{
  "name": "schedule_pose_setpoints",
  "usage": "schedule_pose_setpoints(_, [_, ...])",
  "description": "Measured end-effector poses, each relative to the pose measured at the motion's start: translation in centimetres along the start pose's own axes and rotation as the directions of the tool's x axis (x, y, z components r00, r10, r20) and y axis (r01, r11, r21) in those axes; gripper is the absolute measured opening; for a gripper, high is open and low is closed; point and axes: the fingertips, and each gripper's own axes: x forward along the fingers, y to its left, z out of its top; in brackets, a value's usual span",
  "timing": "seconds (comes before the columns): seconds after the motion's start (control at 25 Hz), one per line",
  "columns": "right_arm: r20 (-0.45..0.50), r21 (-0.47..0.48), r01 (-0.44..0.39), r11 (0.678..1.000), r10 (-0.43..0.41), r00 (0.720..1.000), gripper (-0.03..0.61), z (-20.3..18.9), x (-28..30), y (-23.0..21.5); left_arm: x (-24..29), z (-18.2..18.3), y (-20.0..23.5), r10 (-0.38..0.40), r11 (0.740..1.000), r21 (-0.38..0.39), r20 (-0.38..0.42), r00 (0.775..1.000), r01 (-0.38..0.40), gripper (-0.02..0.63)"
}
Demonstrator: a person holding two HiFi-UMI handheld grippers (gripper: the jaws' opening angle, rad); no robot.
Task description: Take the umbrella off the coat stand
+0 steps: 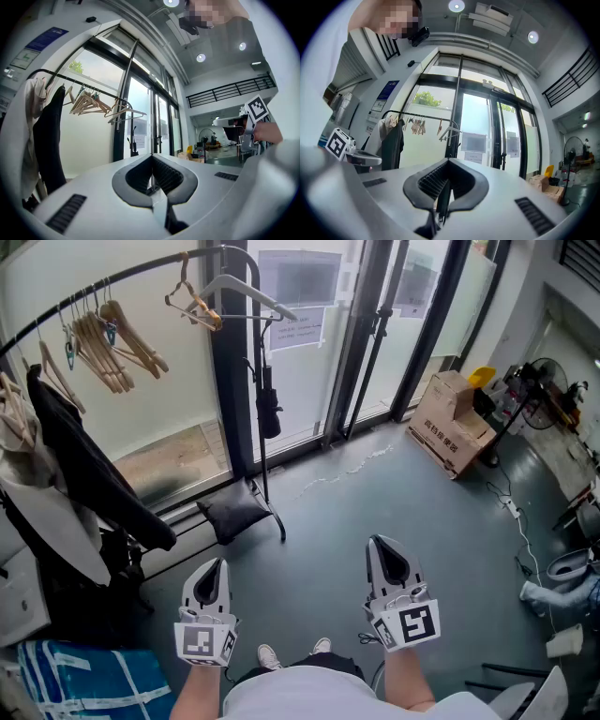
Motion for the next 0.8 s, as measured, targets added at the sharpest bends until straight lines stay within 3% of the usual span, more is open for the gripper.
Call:
schedule_pose_setpoints(0.24, [-0.003,-0.001,0.000,1.000,0.000,1.000,0.018,0.0,0.6,1.1,0.1,0.7,1.4,0.003,1.000,0.001,0.019,1.000,-0.003,0.023])
schedule_pose_setpoints(0.8, [0.022,0.010,-0.030,1.000,0.030,0.999,0.018,-0.8,0.5,-5.4,3.4,1.2,-3.5,0.035,0.999,0.025,0.018,0.999,-0.035,0.023])
